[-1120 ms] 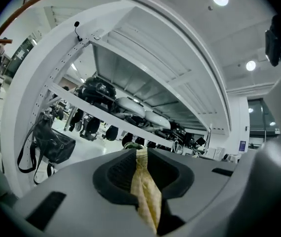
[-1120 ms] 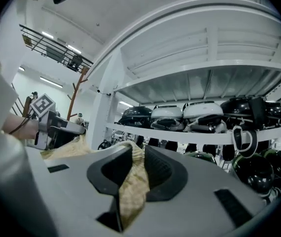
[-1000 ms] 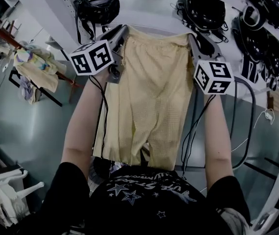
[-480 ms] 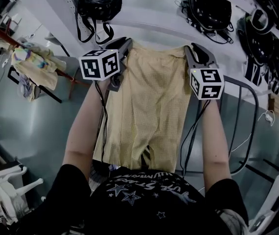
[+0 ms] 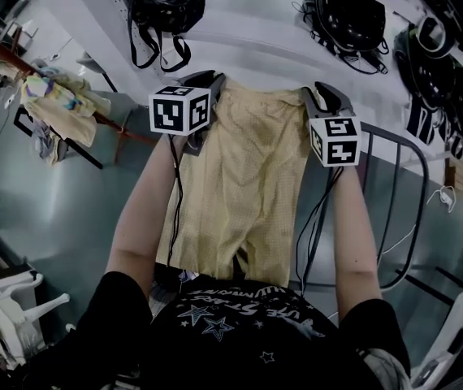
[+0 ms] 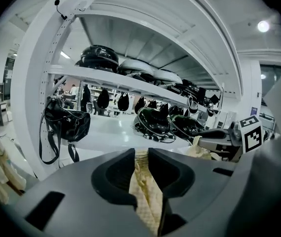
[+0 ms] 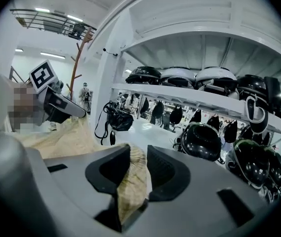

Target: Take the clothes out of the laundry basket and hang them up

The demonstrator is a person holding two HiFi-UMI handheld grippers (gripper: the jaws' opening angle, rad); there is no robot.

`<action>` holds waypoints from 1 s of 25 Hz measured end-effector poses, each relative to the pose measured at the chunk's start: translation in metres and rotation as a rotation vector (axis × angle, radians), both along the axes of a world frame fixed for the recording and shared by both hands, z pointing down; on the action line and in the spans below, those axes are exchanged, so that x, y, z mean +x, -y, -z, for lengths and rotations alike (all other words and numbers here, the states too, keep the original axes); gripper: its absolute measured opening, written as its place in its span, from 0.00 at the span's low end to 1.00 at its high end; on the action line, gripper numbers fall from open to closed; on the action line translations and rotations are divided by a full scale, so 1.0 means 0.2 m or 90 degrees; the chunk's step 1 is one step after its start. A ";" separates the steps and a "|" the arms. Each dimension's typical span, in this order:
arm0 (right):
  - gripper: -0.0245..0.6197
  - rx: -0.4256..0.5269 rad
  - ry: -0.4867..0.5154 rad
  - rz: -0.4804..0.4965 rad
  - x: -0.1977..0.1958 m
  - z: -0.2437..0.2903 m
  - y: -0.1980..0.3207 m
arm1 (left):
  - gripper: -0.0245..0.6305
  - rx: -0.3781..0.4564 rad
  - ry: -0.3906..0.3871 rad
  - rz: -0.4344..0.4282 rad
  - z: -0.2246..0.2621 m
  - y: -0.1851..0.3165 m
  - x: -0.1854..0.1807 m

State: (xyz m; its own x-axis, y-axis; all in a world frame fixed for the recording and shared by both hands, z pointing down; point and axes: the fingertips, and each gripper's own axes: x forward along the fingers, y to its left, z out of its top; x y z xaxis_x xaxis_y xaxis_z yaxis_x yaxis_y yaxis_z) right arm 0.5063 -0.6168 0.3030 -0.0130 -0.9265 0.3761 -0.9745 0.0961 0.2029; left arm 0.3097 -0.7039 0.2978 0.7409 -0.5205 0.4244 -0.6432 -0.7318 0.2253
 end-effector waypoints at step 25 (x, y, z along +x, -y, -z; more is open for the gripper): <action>0.36 0.076 0.030 0.012 -0.39 0.40 -0.45 | 0.46 0.112 -0.038 -0.016 0.36 -0.44 -0.31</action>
